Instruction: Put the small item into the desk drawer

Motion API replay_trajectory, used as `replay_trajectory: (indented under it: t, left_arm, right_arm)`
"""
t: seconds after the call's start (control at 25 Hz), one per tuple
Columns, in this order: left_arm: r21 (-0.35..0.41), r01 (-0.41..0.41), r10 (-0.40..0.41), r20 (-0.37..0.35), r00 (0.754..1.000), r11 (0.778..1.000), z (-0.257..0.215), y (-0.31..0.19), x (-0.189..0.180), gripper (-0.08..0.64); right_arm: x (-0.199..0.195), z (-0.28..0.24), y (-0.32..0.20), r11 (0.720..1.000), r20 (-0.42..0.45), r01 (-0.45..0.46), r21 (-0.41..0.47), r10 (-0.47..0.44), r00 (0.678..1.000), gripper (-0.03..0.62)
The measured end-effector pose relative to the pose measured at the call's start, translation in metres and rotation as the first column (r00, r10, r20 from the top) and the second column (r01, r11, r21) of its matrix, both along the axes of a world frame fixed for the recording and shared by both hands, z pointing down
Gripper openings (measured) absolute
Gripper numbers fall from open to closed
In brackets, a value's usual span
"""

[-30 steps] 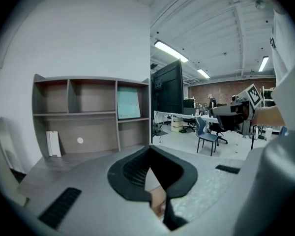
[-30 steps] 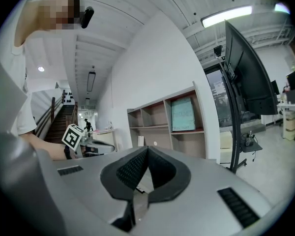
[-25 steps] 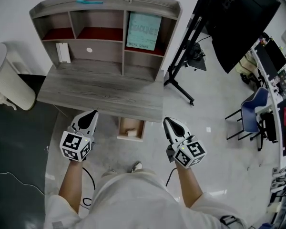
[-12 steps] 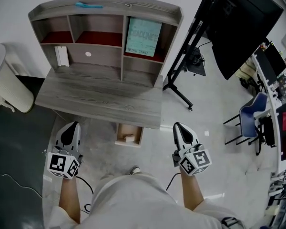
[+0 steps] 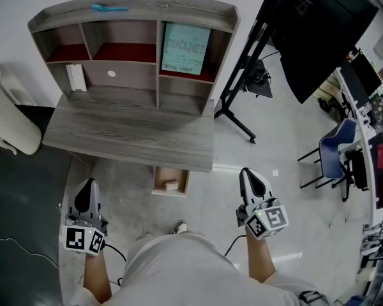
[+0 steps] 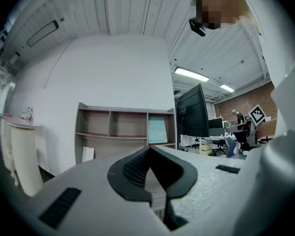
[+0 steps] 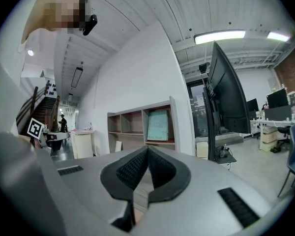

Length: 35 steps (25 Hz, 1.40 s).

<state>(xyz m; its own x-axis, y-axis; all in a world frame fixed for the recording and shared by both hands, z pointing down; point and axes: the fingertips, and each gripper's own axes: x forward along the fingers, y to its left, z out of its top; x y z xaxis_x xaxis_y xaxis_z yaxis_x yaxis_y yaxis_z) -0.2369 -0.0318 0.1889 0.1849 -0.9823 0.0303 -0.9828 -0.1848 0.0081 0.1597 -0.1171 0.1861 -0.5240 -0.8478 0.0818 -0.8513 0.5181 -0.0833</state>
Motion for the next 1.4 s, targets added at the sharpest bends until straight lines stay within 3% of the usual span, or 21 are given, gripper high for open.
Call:
replay_trajectory:
  t: [0.12,0.32,0.64,1.08,1.4]
  left_arm:
    - [-0.014,-0.030,0.030,-0.038,0.999,0.999,0.007,0.000,0.016,0.005]
    - [0.007,-0.076,0.076,-0.027,0.997,0.997,-0.006,-0.004,0.023,0.005]
    - [0.012,-0.075,0.075,-0.028,0.997,0.997,-0.011,0.005,0.010,0.005]
    - [-0.003,-0.080,0.080,-0.047,0.996,0.997,-0.007,0.022,-0.005,0.005]
    - [0.004,-0.105,0.105,-0.055,0.993,0.994,-0.002,0.019,-0.008,0.005]
  right_arm:
    - [-0.004,-0.003,-0.003,1.000,0.006,-0.004,0.005,0.004,1.000,-0.002]
    - [-0.021,-0.016,-0.001,0.999,0.010,0.018,0.040,-0.019,1.000,-0.002]
    - [-0.045,-0.011,0.011,0.999,0.035,0.036,0.006,-0.036,0.999,-0.002]
    - [-0.072,-0.007,0.023,0.998,-0.005,0.055,-0.007,-0.055,0.998,-0.002]
    - [-0.083,-0.012,0.028,0.998,-0.006,0.049,0.050,-0.049,0.999,-0.002]
